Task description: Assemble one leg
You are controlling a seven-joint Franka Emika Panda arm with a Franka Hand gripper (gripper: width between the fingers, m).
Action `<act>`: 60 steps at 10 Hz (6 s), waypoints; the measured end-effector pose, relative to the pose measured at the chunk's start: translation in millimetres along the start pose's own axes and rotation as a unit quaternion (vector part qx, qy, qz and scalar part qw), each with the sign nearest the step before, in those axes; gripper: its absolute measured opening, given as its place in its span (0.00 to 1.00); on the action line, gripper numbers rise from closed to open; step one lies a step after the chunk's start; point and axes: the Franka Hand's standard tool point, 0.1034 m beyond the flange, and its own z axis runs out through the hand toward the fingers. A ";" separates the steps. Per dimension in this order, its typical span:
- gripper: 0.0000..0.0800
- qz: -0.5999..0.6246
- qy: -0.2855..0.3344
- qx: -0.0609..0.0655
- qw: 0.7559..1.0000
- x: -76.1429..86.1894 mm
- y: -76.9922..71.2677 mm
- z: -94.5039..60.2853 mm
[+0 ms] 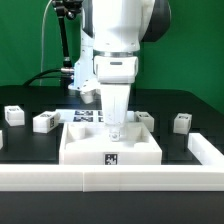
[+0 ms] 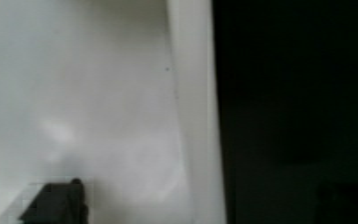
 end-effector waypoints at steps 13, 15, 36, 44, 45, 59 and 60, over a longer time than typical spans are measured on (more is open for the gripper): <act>0.08 0.003 0.001 -0.003 1.000 1.7 1.6 -0.7; 0.08 -0.003 0.002 -0.004 1.000 20.1 4.0 -1.2; 0.81 -0.036 0.018 -0.029 0.999 78.2 43.5 -1.0; 0.81 0.075 0.019 -0.056 0.995 85.3 24.3 -46.9; 0.81 0.105 0.020 -0.055 0.993 85.3 24.3 -46.8; 0.81 0.734 0.100 -0.019 0.671 114.0 -8.0 -33.8; 0.81 0.776 0.102 -0.012 0.623 120.5 -15.1 -31.5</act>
Offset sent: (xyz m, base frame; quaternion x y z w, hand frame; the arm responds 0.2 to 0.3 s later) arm 0.0000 0.0000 0.0000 0.0000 0.0000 0.0000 1.0000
